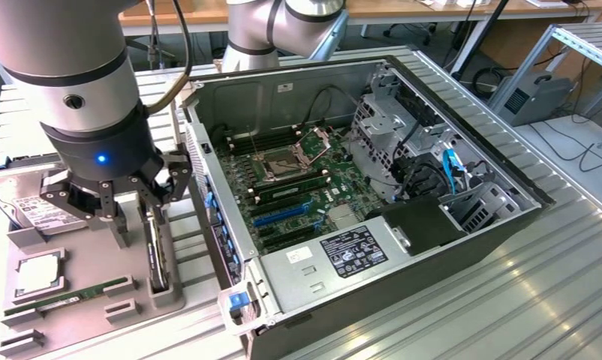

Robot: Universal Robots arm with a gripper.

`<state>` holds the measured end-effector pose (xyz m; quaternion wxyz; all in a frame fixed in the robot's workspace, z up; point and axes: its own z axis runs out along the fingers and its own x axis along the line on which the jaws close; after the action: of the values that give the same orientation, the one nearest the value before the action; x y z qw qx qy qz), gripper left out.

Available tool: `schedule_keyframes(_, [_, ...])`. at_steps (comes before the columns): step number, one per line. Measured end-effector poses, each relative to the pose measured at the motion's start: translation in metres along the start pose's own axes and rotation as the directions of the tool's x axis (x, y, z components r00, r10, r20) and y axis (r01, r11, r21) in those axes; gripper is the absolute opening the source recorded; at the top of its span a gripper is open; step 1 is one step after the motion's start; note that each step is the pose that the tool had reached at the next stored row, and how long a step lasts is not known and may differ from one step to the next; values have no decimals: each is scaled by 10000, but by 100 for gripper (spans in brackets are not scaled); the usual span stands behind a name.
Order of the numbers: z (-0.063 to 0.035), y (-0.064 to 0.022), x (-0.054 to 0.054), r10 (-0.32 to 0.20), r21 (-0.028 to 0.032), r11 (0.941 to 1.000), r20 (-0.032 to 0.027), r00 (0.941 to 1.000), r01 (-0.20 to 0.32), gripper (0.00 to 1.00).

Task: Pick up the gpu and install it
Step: 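Pick up the gpu and move the gpu toward the slot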

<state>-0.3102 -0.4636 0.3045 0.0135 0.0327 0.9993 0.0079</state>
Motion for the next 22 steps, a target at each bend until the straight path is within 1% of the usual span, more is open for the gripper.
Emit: schedule_keyframes(22, [52, -1, -2, 0, 0, 10000, 2, 10000, 0, 48])
